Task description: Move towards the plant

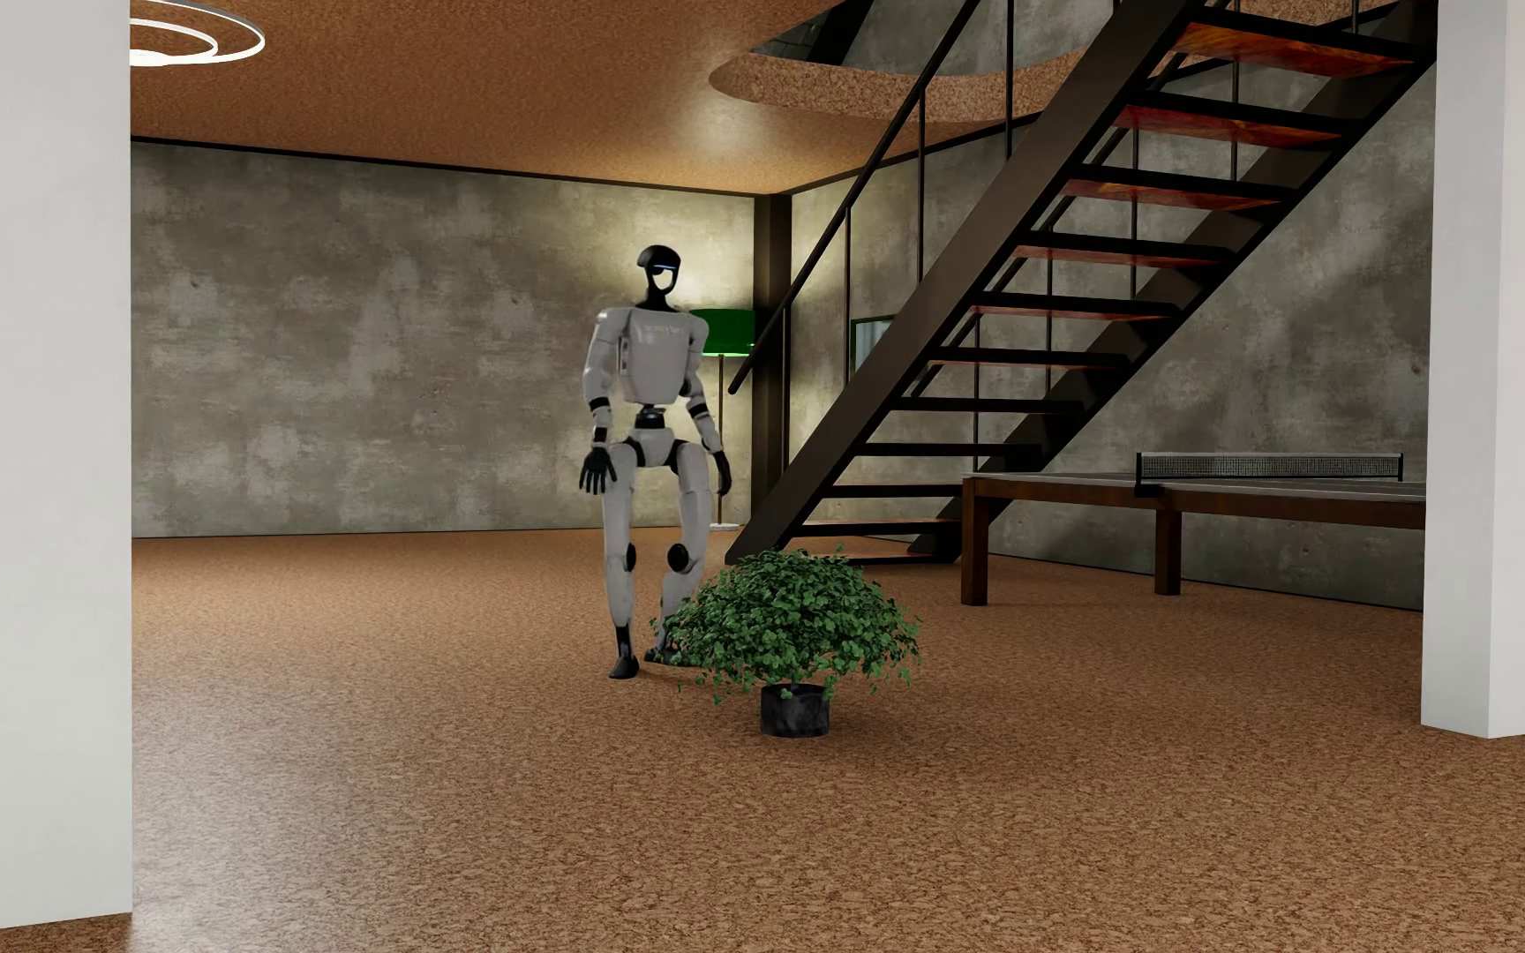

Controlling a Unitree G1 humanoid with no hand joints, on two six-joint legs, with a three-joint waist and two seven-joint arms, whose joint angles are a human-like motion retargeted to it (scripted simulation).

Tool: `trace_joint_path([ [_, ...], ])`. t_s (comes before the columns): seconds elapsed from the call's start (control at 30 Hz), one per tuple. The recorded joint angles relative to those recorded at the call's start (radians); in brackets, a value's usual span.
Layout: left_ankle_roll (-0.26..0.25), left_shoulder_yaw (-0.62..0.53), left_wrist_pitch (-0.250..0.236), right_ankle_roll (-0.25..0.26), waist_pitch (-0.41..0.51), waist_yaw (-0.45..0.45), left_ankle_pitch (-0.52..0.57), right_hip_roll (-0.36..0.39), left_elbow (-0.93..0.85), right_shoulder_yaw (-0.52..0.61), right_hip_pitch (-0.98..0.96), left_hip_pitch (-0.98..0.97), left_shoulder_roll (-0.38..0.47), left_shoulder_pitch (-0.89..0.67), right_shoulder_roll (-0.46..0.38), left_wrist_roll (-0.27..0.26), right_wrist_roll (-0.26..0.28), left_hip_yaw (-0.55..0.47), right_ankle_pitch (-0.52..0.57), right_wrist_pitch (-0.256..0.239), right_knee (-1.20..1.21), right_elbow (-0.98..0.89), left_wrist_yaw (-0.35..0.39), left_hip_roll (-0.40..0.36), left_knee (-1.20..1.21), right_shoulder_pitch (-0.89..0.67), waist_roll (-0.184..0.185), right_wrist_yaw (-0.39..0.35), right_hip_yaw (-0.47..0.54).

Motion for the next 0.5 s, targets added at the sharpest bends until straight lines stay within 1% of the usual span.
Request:
trace_joint_path([
  [0.03, -0.001, -0.002, -0.017, 0.002, 0.002, -0.001, -0.003, -0.003, 0.009, -0.016, -0.007, 0.0, -0.001, 0.006, 0.003, 0.005, 0.011, 0.006, -0.005, 0.008, 0.011, -0.004, 0.002, -0.002, 0.002, 0.026, 0.001, -0.018, 0.008],
  [0.1, 0.001, -0.017, -0.028, 0.004, 0.006, -0.007, -0.009, -0.007, 0.027, -0.04, -0.016, -0.002, -0.001, -0.001, 0.011, 0.024, 0.031, 0.015, -0.011, 0.007, 0.025, -0.015, -0.002, -0.003, 0.01, 0.062, 0.002, -0.028, 0.019],
  [0.2, 0.002, -0.052, -0.034, 0.005, 0.014, -0.021, -0.011, -0.002, 0.048, -0.042, -0.015, -0.002, 0.003, -0.029, 0.018, 0.05, 0.027, 0.021, -0.009, 0.001, 0.021, -0.034, -0.011, 0.0, 0.013, 0.072, 0.005, -0.006, 0.025],
  [0.3, 0.004, -0.092, -0.055, 0.004, 0.022, -0.031, -0.009, 0.011, 0.041, -0.048, -0.025, -0.006, 0.007, -0.059, 0.031, 0.063, 0.012, 0.034, 0.0, -0.006, 0.012, -0.065, -0.011, 0.006, 0.009, 0.047, 0.007, -0.021, 0.036],
  [0.33, 0.004, -0.106, -0.065, 0.003, 0.025, -0.033, -0.007, 0.015, 0.033, -0.035, -0.029, -0.009, 0.01, -0.067, 0.03, 0.064, -0.008, 0.039, 0.004, -0.013, 0.007, -0.077, -0.008, 0.008, 0.008, 0.034, 0.008, -0.022, 0.04],
  [0.37, 0.005, -0.12, -0.076, 0.003, 0.028, -0.034, -0.004, 0.02, 0.022, -0.01, -0.034, -0.014, 0.012, -0.074, 0.026, 0.063, -0.041, 0.044, 0.009, -0.019, 0.001, -0.086, -0.006, 0.01, 0.005, 0.017, 0.008, -0.015, 0.043],
  [0.43, 0.006, -0.147, -0.091, 0.002, 0.034, -0.035, 0.004, 0.029, 0.005, 0.054, -0.044, -0.024, 0.019, -0.089, 0.011, 0.065, -0.125, 0.052, 0.018, -0.029, -0.013, -0.087, -0.005, 0.012, -0.001, -0.022, 0.008, 0.012, 0.047],
  [0.47, 0.006, -0.156, -0.095, 0.001, 0.038, -0.035, 0.01, 0.032, -0.002, 0.07, -0.049, -0.03, 0.021, -0.097, 0.008, 0.063, -0.15, 0.054, 0.023, -0.031, -0.02, -0.084, -0.003, 0.013, -0.005, -0.039, 0.008, 0.031, 0.047],
  [0.5, 0.007, -0.164, -0.096, 0.0, 0.041, -0.035, 0.015, 0.034, -0.008, 0.063, -0.055, -0.037, 0.022, -0.105, 0.01, 0.06, -0.152, 0.056, 0.029, -0.026, -0.028, -0.083, -0.002, 0.013, -0.01, -0.05, 0.008, 0.04, 0.047],
])
